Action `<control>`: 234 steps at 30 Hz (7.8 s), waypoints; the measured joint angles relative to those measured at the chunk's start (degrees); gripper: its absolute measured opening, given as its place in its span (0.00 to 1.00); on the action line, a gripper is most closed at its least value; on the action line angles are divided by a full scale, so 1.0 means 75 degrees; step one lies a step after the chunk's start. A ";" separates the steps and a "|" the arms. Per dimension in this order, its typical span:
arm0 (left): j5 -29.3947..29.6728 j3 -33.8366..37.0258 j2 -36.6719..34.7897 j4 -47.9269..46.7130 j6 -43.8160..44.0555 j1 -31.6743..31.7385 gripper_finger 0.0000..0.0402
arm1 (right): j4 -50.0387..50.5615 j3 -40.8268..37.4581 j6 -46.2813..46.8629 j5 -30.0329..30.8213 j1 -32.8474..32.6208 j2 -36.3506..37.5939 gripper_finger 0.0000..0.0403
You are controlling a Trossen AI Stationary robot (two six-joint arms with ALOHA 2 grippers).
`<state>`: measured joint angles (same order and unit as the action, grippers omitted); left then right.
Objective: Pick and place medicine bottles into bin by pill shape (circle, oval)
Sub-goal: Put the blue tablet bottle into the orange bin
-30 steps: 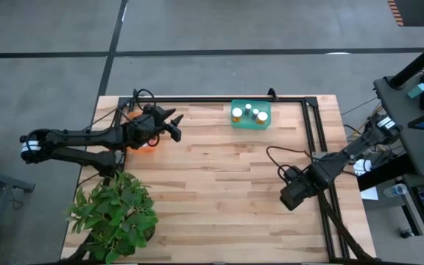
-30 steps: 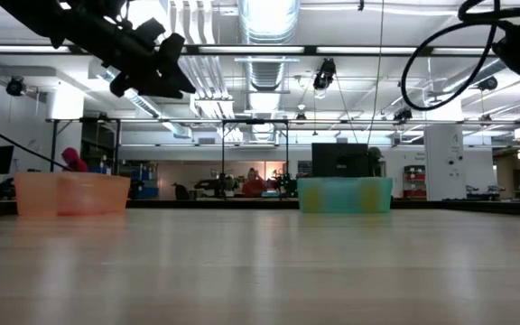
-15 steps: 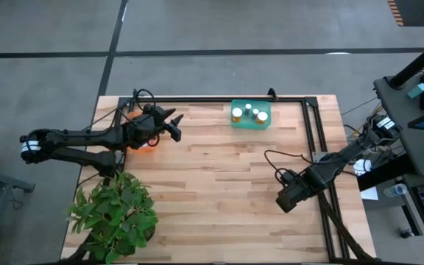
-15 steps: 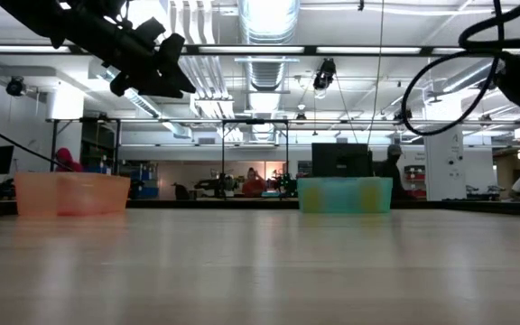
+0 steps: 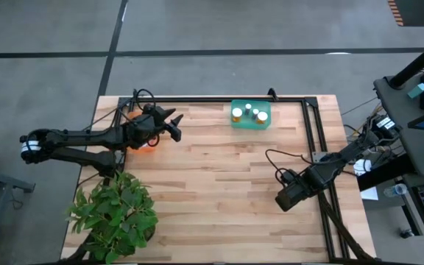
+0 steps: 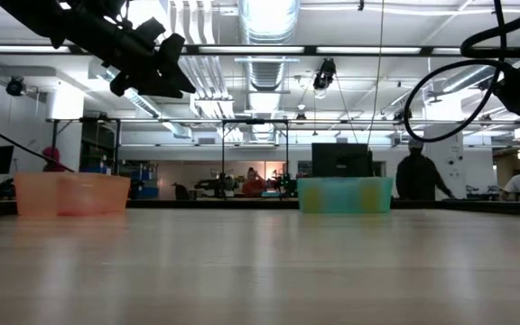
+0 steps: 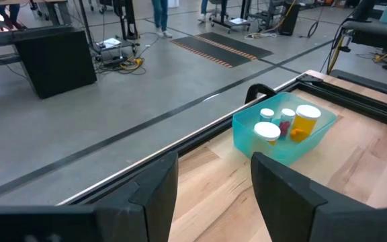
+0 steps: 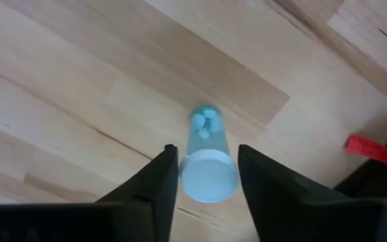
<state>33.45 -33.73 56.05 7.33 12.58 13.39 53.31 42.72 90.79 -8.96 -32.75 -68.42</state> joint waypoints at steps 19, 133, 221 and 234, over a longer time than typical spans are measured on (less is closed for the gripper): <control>0.0019 0.0002 0.0003 0.0022 0.0006 0.0003 0.42 | -0.0243 0.0430 -0.0367 0.0466 0.0209 0.0020 0.28; -0.2830 -0.0438 0.5386 0.5120 -0.3351 -0.1466 0.53 | -0.6474 0.2008 -1.0305 0.0203 0.5467 -0.2250 0.27; -0.5491 -0.0371 0.5380 0.8120 -0.3690 -0.1451 0.21 | -1.0900 -0.2064 -1.2804 0.0555 0.4560 0.1964 0.56; -0.5508 -0.0665 0.5380 0.8339 -0.3305 -0.1452 0.21 | -1.6110 -0.2677 -1.3829 0.0600 0.4366 -0.0673 0.56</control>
<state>-7.86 -38.72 96.40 69.87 -12.21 2.50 -67.51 22.64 -12.93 -4.46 -0.01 -73.47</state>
